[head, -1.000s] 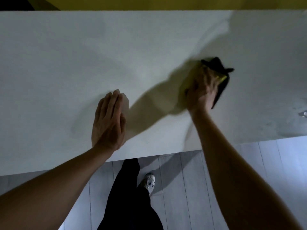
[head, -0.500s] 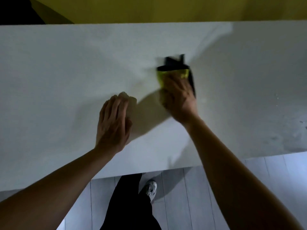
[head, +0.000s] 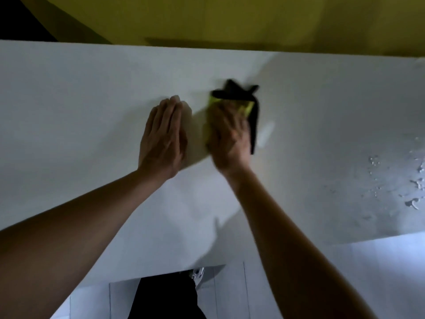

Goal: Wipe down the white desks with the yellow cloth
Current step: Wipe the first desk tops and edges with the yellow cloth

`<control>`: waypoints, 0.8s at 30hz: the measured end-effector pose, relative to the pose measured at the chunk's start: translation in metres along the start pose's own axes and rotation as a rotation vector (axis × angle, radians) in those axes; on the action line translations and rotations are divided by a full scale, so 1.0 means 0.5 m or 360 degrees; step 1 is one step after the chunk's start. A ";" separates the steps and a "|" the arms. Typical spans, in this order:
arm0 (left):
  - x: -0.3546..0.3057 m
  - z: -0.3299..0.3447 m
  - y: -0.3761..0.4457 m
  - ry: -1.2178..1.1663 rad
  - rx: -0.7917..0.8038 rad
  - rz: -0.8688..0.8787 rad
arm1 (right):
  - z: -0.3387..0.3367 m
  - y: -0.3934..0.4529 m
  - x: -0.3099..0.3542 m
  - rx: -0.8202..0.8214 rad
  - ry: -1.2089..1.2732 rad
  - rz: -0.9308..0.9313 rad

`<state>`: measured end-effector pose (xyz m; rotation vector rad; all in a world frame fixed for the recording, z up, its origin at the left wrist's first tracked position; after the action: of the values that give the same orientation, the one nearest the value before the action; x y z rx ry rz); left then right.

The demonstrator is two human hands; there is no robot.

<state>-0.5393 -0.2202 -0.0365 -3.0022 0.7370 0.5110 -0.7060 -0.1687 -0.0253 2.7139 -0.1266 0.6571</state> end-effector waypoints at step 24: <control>0.002 0.025 0.025 0.0067 -0.0072 -0.0136 | 0.073 0.171 0.012 0.0166 0.0121 -0.0195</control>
<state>-0.5479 -0.2308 -0.0479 -3.0794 0.6039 0.4688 -0.6993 -0.2617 -0.0264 2.7645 0.0950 0.7483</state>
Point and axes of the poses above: each hand's wrist, its own y-axis towards the middle knuckle, its own z-axis out of the palm, x = y × z, the point moved 2 cm from there along y, towards the middle knuckle, and after that the axes turned 7 degrees about -z, right-handed, at the moved point
